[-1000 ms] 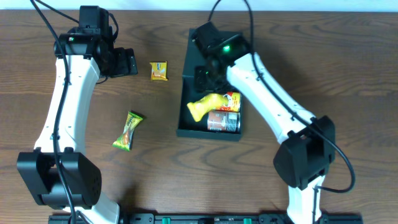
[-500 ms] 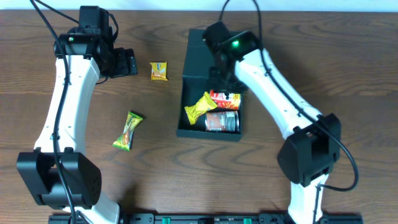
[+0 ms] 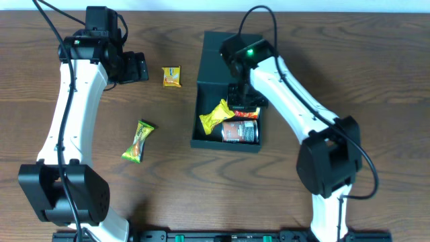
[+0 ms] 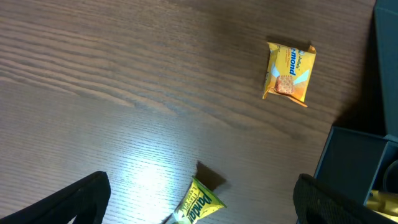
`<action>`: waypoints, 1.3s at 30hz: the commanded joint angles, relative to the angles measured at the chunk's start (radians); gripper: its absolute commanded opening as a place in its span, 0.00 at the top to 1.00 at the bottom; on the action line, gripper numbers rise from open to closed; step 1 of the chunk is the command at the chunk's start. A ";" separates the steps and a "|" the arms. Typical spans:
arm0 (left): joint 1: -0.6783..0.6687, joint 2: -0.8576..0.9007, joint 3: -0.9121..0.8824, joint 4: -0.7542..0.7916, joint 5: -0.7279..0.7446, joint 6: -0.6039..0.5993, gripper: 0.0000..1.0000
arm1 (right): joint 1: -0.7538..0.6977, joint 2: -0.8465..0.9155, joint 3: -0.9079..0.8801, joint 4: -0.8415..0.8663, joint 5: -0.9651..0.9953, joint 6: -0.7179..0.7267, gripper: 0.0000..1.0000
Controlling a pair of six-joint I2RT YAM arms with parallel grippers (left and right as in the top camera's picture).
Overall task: Pack container
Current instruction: 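Carry the yellow packet over the box and drop it beside the cans, then push the yellow packet down into the box's left side with the right gripper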
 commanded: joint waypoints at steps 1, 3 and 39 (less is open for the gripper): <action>-0.003 -0.004 0.000 -0.002 -0.008 -0.004 0.04 | 0.018 0.029 -0.011 0.012 -0.009 0.033 0.99; -0.003 -0.004 0.000 -0.002 -0.008 -0.004 0.04 | 0.021 0.032 -0.011 0.032 -0.040 0.034 0.98; -0.003 -0.004 0.000 -0.006 -0.034 -0.004 0.05 | 0.040 0.074 -0.011 0.393 -0.267 0.055 0.99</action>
